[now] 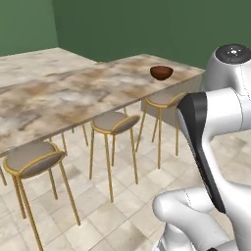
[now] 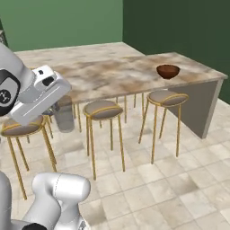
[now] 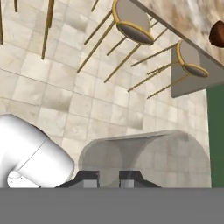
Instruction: There is a bowl on the dining counter. Grab a lemon wedge from the fridge and place it in the bowl. Then get the liquor bottle and glass cup from the cabinet and place them next to the bowl.
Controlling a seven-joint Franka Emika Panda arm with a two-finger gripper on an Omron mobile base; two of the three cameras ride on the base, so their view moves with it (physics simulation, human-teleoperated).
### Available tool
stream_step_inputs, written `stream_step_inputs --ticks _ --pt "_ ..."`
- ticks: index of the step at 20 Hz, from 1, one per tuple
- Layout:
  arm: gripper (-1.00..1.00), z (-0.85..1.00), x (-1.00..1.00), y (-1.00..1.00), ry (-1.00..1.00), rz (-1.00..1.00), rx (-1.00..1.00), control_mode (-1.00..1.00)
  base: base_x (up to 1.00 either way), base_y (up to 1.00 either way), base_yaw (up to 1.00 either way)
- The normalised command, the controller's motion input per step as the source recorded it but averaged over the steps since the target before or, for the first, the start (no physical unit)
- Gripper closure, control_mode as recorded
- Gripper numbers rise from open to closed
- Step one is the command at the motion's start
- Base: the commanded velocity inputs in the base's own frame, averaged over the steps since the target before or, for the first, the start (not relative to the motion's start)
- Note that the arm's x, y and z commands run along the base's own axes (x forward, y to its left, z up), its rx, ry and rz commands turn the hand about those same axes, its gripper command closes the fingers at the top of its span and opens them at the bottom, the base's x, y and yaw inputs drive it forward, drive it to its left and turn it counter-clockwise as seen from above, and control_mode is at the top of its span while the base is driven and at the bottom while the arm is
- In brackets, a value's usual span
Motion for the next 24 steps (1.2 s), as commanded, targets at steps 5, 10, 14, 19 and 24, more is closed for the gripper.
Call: stream_step_inputs --ticks 5,10,14,19,24 --pt "1.00 0.00 0.00 0.00 0.00 0.00 0.00 1.00 0.88 -1.00 0.27" --pt "1.00 0.00 0.00 0.00 0.00 0.00 0.00 1.00 0.93 -1.00 0.26" --pt "1.00 0.00 0.00 0.00 0.00 0.00 0.00 1.00 0.92 -1.00 0.26" --pt "1.00 0.00 0.00 0.00 0.00 0.00 0.00 1.00 0.94 -1.00 0.28" --pt "1.00 0.00 0.00 0.00 0.00 0.00 0.00 1.00 0.94 -1.00 0.30"
